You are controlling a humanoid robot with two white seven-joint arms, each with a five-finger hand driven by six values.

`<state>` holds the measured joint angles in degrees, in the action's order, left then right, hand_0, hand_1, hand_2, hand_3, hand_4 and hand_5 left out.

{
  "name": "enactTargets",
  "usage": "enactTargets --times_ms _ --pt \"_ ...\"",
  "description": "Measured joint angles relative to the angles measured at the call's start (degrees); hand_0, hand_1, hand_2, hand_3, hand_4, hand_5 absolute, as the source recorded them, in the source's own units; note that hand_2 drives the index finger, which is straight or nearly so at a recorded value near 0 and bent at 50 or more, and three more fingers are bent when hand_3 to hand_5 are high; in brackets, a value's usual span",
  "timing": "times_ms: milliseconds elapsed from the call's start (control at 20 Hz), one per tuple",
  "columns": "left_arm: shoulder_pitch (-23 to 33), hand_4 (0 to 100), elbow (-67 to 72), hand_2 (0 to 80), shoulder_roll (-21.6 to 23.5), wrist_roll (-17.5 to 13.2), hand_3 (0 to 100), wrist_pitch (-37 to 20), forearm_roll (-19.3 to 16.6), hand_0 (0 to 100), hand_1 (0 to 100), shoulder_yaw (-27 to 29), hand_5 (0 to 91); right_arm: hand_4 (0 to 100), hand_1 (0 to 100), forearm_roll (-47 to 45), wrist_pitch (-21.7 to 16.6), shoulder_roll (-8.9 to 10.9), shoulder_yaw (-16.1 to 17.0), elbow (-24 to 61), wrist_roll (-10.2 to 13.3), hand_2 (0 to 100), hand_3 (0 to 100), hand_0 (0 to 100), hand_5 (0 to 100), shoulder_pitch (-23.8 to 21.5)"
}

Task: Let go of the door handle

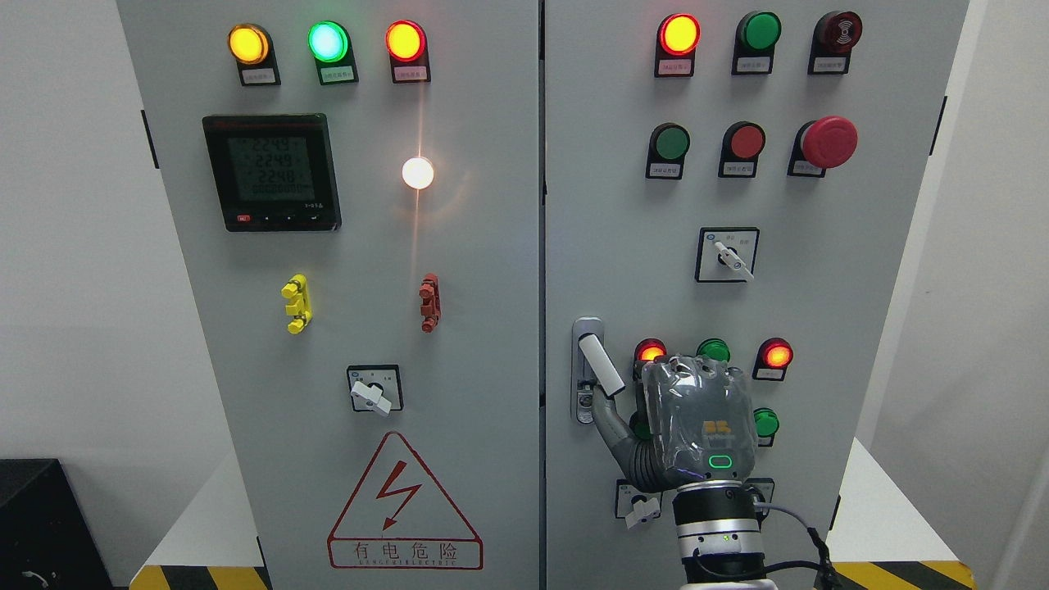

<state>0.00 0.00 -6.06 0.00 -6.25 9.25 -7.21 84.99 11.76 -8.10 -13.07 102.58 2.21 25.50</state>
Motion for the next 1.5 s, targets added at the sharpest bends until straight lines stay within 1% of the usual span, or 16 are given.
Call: enactTargets --times_ms 1052,1502 --pt "0.00 0 0.00 0.0 0.00 0.00 0 0.00 -0.02 12 56 0.00 0.0 99 42 -0.12 0.00 -0.02 0.81 0.40 -0.30 93 100 55 100 0.07" --pt "0.00 0 0.00 0.0 0.00 0.00 0 0.00 -0.01 12 56 0.00 0.0 99 41 -0.22 -0.01 -0.03 0.96 0.58 0.02 93 100 56 100 0.06"
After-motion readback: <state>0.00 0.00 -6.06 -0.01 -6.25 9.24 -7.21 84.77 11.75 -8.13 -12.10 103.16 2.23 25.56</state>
